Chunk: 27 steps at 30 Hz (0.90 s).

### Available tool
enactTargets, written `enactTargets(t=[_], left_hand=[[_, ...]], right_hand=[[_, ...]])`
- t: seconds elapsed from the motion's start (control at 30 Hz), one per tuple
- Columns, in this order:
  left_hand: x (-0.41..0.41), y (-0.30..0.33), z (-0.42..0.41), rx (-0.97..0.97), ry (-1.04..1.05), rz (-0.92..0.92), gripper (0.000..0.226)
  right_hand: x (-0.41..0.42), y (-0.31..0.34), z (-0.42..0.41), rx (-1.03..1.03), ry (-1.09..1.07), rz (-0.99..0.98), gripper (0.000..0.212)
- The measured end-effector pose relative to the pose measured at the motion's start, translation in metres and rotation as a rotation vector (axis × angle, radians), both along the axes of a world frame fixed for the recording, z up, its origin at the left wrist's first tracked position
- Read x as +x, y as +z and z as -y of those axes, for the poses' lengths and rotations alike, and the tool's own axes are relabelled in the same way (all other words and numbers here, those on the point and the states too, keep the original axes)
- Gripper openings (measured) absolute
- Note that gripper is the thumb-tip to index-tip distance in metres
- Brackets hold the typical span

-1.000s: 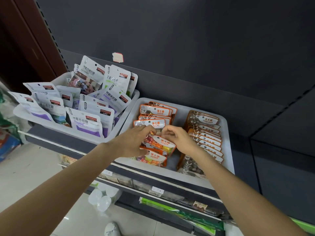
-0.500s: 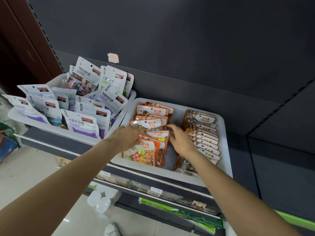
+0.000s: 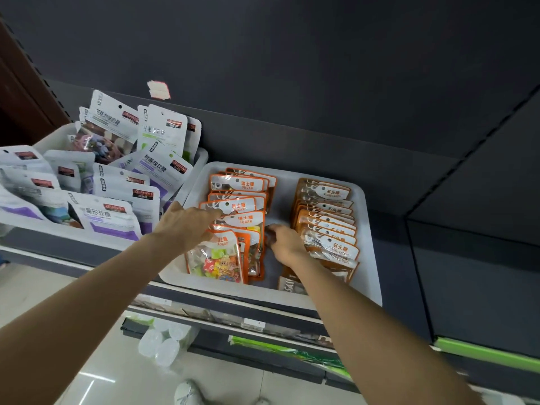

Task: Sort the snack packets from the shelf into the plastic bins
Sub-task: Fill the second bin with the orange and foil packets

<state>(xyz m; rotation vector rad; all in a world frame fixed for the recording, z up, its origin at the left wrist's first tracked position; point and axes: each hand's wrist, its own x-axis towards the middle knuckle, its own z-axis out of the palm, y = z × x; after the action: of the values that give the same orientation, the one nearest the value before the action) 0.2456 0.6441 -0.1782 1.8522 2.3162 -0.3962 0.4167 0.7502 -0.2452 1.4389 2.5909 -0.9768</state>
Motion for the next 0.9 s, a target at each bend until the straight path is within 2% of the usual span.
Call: enactTargets(t=[0.1, 0.27, 0.4, 0.9], left_hand=[[-0.004, -0.003, 0.0, -0.011, 0.03, 0.031, 0.051], [-0.005, -0.005, 0.002, 0.004, 0.055, 0.067, 0.052], [-0.003, -0.003, 0.005, 0.008, 0.063, 0.09, 0.051], [0.001, 0.001, 0.008, -0.003, 0.064, 0.108, 0.052]], right_hand=[[-0.004, -0.004, 0.0, -0.02, -0.032, 0.004, 0.039], [-0.007, -0.005, -0.001, 0.015, -0.095, 0.082, 0.026], [-0.011, -0.004, 0.0, 0.059, -0.099, 0.138, 0.026], [-0.01, 0.001, 0.001, -0.028, -0.217, 0.08, 0.024]])
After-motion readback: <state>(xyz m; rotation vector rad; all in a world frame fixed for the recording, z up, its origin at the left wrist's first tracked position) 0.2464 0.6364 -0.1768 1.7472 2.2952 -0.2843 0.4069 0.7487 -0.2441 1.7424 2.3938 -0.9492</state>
